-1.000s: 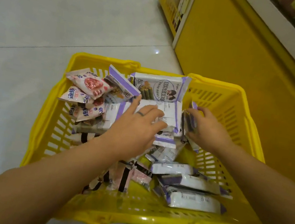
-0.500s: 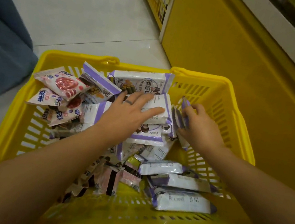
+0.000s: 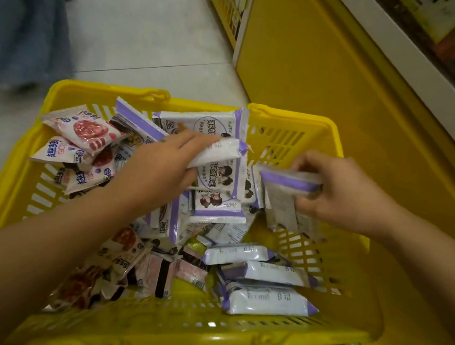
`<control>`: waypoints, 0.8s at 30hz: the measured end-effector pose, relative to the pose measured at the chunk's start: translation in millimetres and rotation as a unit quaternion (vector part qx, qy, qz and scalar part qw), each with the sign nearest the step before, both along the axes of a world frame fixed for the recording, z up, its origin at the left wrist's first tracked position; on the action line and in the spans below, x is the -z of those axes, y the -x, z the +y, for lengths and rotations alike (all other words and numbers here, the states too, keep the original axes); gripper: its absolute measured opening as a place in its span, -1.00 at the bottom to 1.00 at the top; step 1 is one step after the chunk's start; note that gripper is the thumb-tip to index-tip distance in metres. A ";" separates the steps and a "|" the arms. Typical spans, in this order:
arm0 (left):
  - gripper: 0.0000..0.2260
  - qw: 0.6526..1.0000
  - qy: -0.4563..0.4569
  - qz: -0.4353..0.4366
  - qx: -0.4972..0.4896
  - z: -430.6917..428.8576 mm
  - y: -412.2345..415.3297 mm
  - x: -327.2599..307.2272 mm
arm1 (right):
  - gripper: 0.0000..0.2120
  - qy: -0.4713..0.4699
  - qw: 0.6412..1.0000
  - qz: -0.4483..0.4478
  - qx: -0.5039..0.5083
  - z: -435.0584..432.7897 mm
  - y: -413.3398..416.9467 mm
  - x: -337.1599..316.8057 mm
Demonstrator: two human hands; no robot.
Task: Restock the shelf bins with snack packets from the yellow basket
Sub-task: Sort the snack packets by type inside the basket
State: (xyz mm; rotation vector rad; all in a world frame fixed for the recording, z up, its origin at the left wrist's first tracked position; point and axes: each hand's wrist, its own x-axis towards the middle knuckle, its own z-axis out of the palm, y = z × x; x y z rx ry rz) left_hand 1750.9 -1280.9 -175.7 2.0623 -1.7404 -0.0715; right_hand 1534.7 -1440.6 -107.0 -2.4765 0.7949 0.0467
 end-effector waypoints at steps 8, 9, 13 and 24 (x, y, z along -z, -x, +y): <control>-0.45 1.000 -0.011 0.001 0.028 18.9 1.0 6.6 | -0.63 0.074 0.961 0.180 -0.196 44.7 -13.9 70.7; -0.45 1.000 -0.016 0.002 0.024 20.3 1.1 8.1 | -0.62 0.072 0.963 0.179 -0.189 47.4 -14.8 77.0; -0.45 0.999 -0.023 0.015 0.017 23.8 -2.4 12.2 | -0.67 0.053 0.973 0.176 -0.140 42.8 -6.9 82.9; -0.46 0.999 -0.019 0.030 0.018 24.0 0.4 13.8 | -0.71 -0.130 0.932 0.287 -0.180 35.4 8.0 74.9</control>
